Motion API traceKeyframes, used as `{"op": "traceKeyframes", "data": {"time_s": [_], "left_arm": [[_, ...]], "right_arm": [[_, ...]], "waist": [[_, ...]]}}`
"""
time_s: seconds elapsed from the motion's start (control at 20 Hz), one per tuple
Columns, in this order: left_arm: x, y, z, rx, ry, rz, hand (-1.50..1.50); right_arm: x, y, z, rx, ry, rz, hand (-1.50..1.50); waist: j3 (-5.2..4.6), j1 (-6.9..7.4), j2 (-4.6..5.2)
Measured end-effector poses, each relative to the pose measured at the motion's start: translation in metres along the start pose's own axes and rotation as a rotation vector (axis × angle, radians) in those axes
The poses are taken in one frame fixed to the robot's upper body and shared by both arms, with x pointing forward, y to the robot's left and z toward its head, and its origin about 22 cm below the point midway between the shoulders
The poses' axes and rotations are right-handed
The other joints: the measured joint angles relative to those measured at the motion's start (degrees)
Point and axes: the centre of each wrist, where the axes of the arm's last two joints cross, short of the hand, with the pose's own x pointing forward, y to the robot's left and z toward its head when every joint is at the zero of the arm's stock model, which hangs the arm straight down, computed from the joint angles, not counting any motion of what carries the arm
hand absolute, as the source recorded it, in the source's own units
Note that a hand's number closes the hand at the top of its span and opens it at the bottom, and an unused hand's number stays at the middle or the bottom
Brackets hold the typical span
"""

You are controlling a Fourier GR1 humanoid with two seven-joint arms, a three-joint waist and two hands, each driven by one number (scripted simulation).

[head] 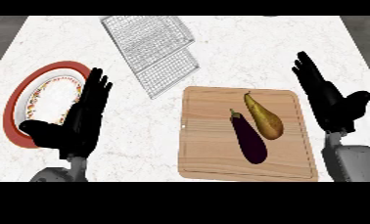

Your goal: Pick the eggplant from the cutting board and place it in the tiered basket

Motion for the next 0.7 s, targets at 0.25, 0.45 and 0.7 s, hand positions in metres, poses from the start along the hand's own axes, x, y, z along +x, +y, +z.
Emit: {"op": "traceKeyframes", "data": {"time_s": [0.25, 0.45, 0.7], "left_arm": [[-0.01, 0.005, -0.01, -0.094, -0.004, -0.107, 0.0], [-0.022, 0.007, -0.012, -0.209, 0.008, -0.175, 0.0], [-0.037, 0.021, -0.02, -0.262, 0.02, -0.198, 0.0]], "right_arm": [[-0.001, 0.072, -0.017, 0.074, 0.048, 0.028, -1.5], [-0.007, 0.127, -0.024, 0.086, 0.106, 0.151, -1.5], [-0.008, 0.182, -0.022, 0.097, 0.027, 0.126, -1.5]], "waist": [[-0.57, 0.44, -0.89], [-0.82, 1.22, -0.87], [-0.74, 0.95, -1.12]]}}
